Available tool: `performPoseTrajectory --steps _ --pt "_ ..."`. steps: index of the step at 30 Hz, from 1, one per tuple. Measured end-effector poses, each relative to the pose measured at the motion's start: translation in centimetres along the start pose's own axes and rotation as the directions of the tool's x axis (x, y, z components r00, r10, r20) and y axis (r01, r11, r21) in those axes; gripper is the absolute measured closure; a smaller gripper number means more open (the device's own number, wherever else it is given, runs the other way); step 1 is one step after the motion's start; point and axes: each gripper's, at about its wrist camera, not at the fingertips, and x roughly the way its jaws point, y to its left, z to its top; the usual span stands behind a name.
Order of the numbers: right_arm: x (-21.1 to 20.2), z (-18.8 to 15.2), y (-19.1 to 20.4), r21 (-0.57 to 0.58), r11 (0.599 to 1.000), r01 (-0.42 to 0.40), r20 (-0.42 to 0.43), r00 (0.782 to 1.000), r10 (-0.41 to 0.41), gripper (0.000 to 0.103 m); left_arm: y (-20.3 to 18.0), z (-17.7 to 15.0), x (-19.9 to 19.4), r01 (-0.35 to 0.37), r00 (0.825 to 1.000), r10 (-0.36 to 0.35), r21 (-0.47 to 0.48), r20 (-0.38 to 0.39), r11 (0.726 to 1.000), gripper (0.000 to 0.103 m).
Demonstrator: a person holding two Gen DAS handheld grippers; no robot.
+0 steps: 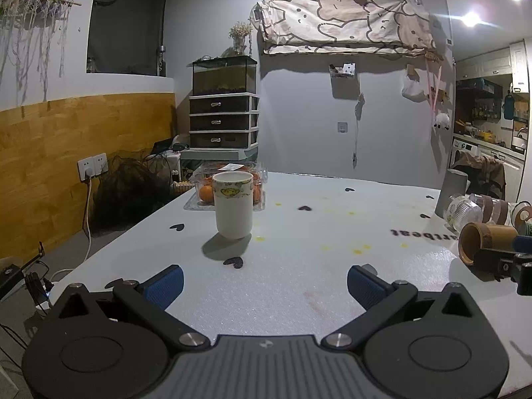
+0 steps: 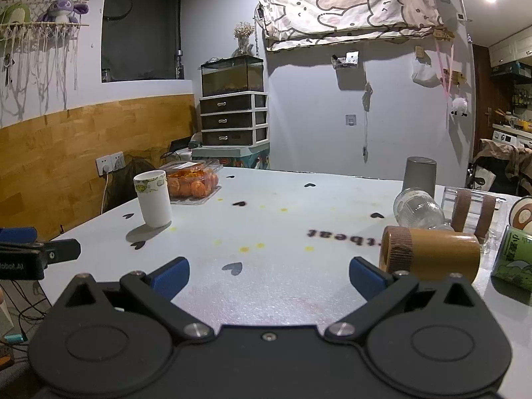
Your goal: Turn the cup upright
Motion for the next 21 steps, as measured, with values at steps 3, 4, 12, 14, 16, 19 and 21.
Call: performPoseTrajectory --steps 3,4,12,14,16,19,21 --pt "-0.01 0.03 0.01 -0.001 1.000 0.001 0.000 1.000 -0.001 0.000 -0.01 0.03 -0.07 0.002 1.000 -0.002 0.001 0.001 1.000 0.000" --pt "-0.02 0.03 0.01 -0.001 1.000 0.001 0.001 1.000 -0.001 0.000 -0.01 0.04 -0.09 0.003 1.000 -0.003 0.002 0.002 1.000 0.000" --pt "-0.11 0.09 -0.02 0.001 1.000 0.002 -0.001 1.000 -0.002 0.000 -0.15 0.06 -0.14 0.002 1.000 -0.002 0.002 0.002 1.000 0.000" --pt "-0.10 0.07 -0.01 0.001 1.000 0.002 0.000 1.000 -0.002 0.000 -0.15 0.04 -0.13 0.002 1.000 -0.002 0.002 0.002 1.000 0.000" --pt "-0.09 0.07 -0.01 0.000 1.000 0.002 0.000 1.000 -0.002 0.000 -0.14 0.04 -0.13 0.003 1.000 -0.003 0.003 0.002 1.000 0.000" --pt "-0.08 0.08 -0.02 0.000 1.000 0.003 -0.001 1.000 -0.003 0.000 -0.16 0.06 -0.15 0.004 1.000 -0.004 0.002 0.001 1.000 0.000" --pt "-0.11 0.10 -0.04 0.001 1.000 0.004 -0.002 1.000 -0.004 0.000 -0.15 0.04 -0.13 0.003 1.000 -0.003 0.002 0.001 1.000 0.000"
